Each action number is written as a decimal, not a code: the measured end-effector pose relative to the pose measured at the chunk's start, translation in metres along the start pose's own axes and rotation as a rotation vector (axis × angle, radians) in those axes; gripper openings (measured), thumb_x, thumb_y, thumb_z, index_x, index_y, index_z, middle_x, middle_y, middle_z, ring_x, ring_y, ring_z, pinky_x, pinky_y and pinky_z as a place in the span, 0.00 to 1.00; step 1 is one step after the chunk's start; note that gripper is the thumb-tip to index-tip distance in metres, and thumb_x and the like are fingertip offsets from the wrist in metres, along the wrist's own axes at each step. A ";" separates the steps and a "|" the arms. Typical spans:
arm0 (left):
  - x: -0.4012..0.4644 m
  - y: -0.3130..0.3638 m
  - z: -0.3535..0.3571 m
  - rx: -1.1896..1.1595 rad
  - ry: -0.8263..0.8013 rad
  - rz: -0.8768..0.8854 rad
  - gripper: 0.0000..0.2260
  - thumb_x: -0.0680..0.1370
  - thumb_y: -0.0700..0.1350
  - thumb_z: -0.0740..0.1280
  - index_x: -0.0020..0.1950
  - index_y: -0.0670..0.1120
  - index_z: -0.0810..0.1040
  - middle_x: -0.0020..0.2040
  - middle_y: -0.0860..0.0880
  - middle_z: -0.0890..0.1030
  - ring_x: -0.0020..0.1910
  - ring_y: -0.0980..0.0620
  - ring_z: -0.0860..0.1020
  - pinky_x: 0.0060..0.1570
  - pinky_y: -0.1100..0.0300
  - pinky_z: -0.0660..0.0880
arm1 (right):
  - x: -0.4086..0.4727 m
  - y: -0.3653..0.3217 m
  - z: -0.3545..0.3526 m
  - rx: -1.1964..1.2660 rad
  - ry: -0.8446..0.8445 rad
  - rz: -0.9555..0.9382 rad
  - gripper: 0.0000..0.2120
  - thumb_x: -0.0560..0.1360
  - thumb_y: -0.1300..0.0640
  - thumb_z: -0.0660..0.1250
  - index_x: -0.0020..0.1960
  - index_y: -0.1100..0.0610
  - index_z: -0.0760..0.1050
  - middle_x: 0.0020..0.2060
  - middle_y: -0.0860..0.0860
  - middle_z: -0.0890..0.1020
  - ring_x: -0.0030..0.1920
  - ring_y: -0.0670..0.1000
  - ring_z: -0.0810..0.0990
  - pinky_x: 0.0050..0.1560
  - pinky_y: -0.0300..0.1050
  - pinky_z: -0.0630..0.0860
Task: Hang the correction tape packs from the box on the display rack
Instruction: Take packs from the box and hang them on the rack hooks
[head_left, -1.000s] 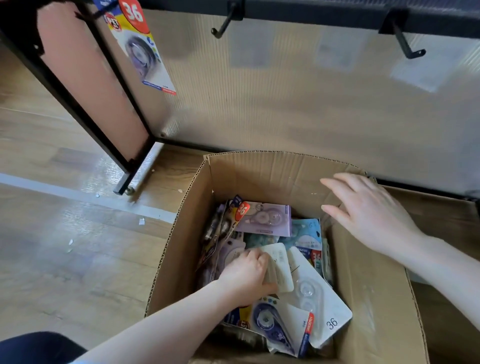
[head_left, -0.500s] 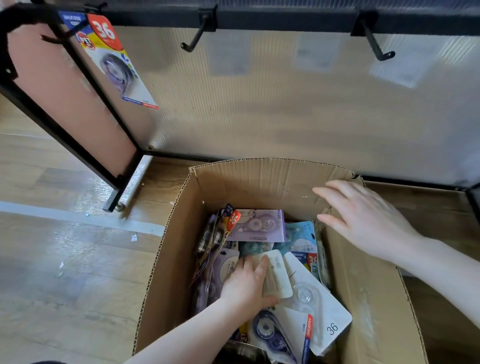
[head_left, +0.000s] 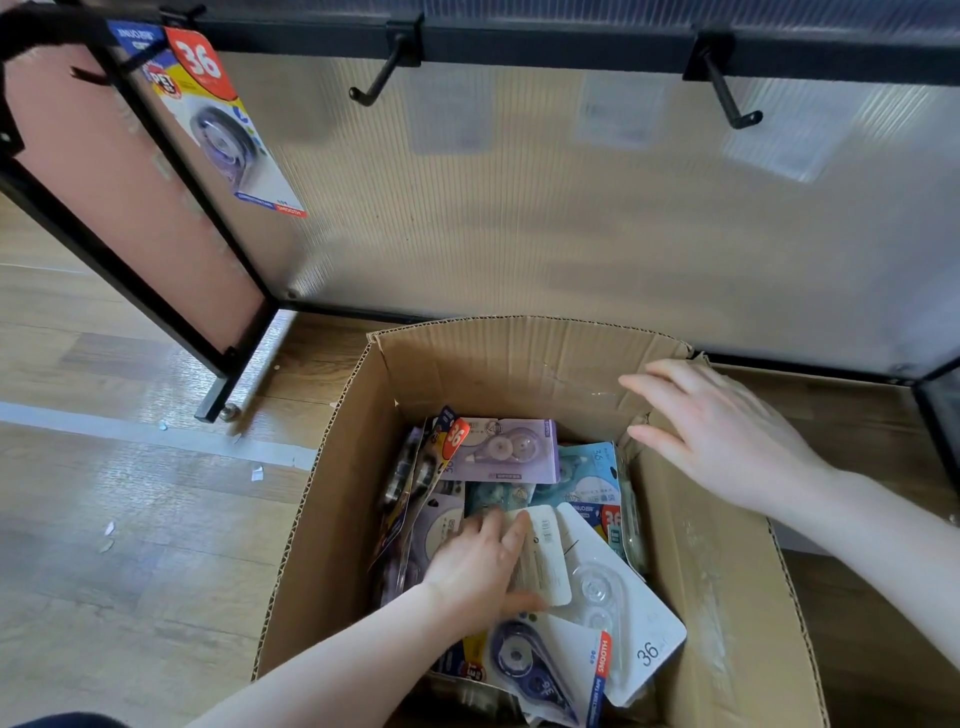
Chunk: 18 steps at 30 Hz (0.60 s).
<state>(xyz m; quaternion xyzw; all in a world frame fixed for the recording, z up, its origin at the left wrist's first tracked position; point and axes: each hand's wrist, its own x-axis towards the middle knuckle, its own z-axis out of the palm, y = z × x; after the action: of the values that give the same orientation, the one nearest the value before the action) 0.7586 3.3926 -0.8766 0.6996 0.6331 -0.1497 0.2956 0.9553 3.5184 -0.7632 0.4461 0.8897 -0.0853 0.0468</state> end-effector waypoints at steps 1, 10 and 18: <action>-0.003 -0.002 -0.001 0.013 0.043 0.030 0.36 0.76 0.62 0.63 0.76 0.47 0.52 0.72 0.43 0.60 0.68 0.43 0.65 0.59 0.48 0.71 | 0.000 0.000 -0.001 0.011 0.005 0.004 0.24 0.79 0.44 0.56 0.73 0.49 0.61 0.69 0.49 0.65 0.68 0.52 0.65 0.65 0.47 0.64; -0.014 -0.012 -0.004 0.090 -0.114 0.189 0.25 0.73 0.63 0.66 0.56 0.43 0.72 0.54 0.45 0.76 0.51 0.44 0.75 0.47 0.52 0.72 | 0.002 -0.002 -0.002 0.028 0.007 0.003 0.24 0.79 0.44 0.56 0.73 0.49 0.60 0.69 0.48 0.65 0.67 0.51 0.65 0.64 0.47 0.64; -0.021 -0.023 -0.008 -0.054 -0.325 0.205 0.21 0.70 0.53 0.75 0.57 0.44 0.75 0.54 0.46 0.77 0.50 0.47 0.75 0.46 0.54 0.74 | 0.001 -0.001 -0.001 0.033 -0.007 -0.003 0.24 0.79 0.44 0.57 0.73 0.48 0.61 0.69 0.47 0.65 0.67 0.51 0.66 0.65 0.47 0.65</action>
<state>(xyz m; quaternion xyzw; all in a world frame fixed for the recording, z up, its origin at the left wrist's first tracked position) 0.7314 3.3815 -0.8638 0.7188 0.5064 -0.2128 0.4261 0.9535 3.5189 -0.7624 0.4451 0.8887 -0.1017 0.0422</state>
